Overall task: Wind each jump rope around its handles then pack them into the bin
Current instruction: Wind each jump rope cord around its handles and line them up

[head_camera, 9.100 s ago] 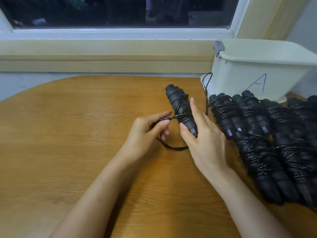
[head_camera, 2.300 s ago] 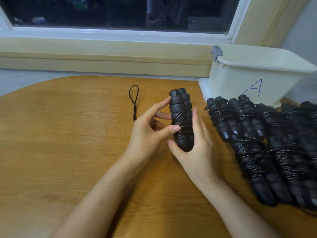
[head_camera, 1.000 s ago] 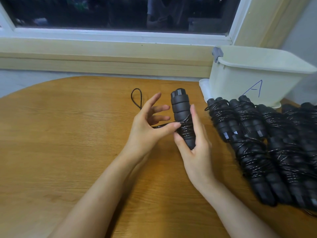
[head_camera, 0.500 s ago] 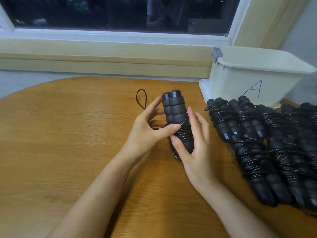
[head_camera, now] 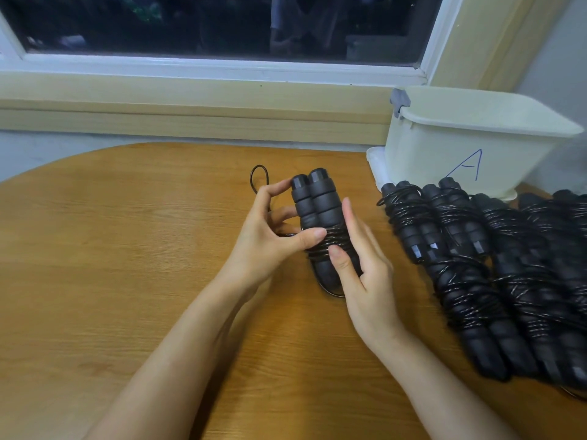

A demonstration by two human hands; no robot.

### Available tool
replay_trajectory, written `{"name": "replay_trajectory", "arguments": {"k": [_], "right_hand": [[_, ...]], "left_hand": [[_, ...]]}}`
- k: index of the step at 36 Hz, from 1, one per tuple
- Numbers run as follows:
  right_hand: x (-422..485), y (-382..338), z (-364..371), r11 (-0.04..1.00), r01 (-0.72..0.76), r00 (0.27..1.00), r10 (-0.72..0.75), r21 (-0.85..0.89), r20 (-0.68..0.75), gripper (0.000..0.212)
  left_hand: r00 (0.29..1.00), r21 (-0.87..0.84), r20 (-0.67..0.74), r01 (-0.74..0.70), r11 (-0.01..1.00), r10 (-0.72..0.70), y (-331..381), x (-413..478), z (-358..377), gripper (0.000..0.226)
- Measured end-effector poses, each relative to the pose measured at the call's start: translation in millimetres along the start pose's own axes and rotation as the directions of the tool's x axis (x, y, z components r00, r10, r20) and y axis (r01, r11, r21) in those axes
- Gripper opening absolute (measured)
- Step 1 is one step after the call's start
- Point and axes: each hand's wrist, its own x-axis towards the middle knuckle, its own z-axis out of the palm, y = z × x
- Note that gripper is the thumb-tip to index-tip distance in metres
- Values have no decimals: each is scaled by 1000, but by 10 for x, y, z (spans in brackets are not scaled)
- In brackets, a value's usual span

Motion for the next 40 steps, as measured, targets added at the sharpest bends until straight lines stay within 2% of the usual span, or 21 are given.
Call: {"name": "replay_trajectory", "arguments": {"k": [4,9,26,28,31,36,40], "right_hand": [[-2,-6,-15,998,-45,999,44,40,20,56],[17,-31,-80,967,-148,989,144,205,37,52],[23,-76,-78,934,-193,981,183,300,61,56],[21,-52,-66,942,-191,982,187,275,40,53],[24,-10,-56,977,-156,986,164,143,-41,49],[11,-20,-43,999,-40,989,40,4,-144,40],[10,-15,-62,999,-36,983,41,29,-177,41]], "left_hand": [[1000,11,4,-2,1000,2,-10,9,-40,79],[1000,-17,-2,-9,1000,9,-9,13,-83,69],[999,-16,38,-20,1000,20,-4,3,-50,73],[999,11,23,-31,999,31,-19,6,-44,76],[999,45,-7,-42,998,43,-37,11,-32,73],[996,94,-85,-19,995,27,-95,22,8,69],[986,81,-164,-21,996,35,-99,3,65,72]]}}
